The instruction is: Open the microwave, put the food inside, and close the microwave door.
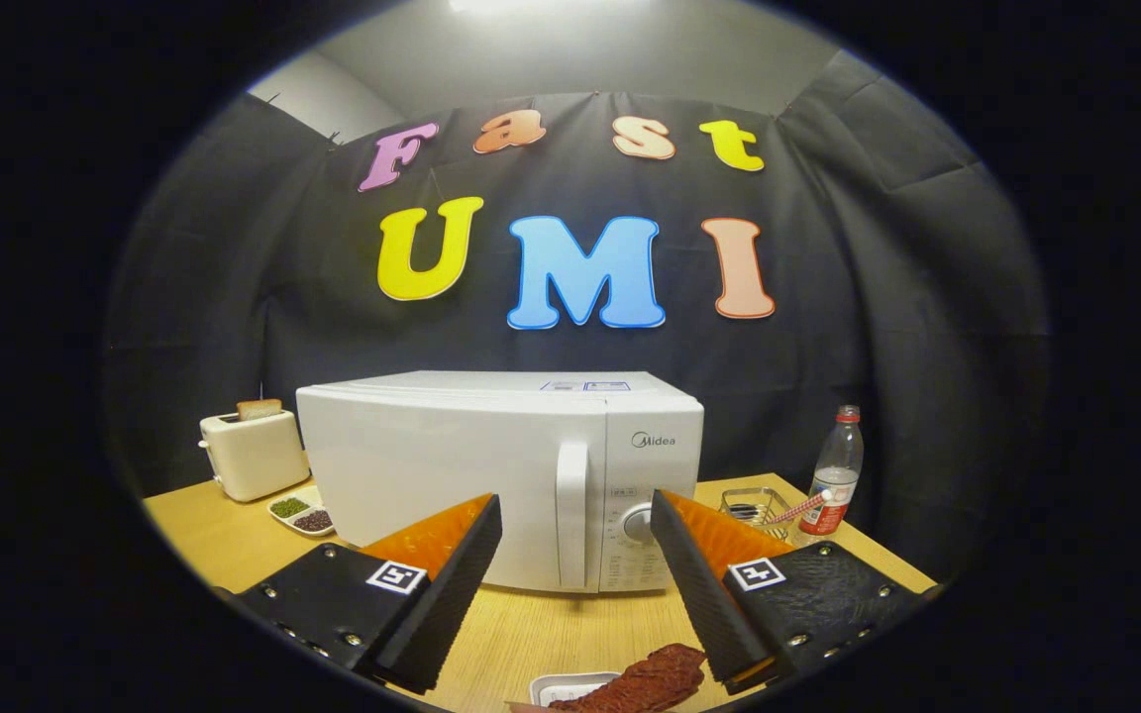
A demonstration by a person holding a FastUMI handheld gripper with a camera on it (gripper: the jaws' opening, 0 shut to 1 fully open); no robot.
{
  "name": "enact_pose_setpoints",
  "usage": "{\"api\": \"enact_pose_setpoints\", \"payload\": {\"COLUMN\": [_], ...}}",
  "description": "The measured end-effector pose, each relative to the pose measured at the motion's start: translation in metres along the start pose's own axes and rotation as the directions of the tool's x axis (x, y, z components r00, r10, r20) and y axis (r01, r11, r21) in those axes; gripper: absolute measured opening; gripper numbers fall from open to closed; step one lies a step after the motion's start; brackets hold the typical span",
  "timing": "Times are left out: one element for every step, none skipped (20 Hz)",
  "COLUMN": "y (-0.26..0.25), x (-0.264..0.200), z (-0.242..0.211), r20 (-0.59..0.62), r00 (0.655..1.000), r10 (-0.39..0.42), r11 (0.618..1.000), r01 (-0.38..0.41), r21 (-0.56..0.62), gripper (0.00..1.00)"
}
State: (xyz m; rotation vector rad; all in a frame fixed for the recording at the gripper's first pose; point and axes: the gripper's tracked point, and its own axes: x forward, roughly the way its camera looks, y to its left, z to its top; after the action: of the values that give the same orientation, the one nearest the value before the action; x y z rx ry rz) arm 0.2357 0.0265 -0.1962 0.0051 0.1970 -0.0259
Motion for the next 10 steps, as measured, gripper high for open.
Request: {"api": "enact_pose_setpoints", "payload": {"y": [-0.001, -0.002, -0.003, -0.004, -0.004, -0.002, -0.002, -0.002, -0.001, -0.003], "x": [0.007, 0.014, 0.021, 0.030, 0.035, 0.044, 0.050, 0.057, 0.063, 0.067], "z": [-0.003, -0.005, -0.007, -0.011, -0.013, -0.016, -0.017, -0.019, -0.019, -0.021], "r20": [-0.003, -0.006, -0.005, -0.011, -0.018, -0.019, -0.019, -0.014, -0.004, -0.002], "r00": [1.000, 1.000, 1.000, 0.999, 0.999, 0.999, 0.999, 0.999, 0.999, 0.999], "r10": [-0.007, -0.015, -0.023, -0.030, -0.033, -0.032, -0.035, -0.036, -0.038, -0.049], "r11": [1.000, 1.000, 1.000, 0.999, 0.998, 0.998, 0.998, 0.998, 0.998, 0.998], "r01": [0.007, 0.015, 0.023, 0.031, 0.034, 0.033, 0.036, 0.037, 0.038, 0.049], "r21": [0.005, 0.012, 0.021, 0.034, 0.046, 0.055, 0.056, 0.054, 0.048, 0.037], "gripper": [0.95, 0.95, 0.95, 0.95, 0.95, 0.95, 0.95, 0.95, 0.95, 0.89]}}
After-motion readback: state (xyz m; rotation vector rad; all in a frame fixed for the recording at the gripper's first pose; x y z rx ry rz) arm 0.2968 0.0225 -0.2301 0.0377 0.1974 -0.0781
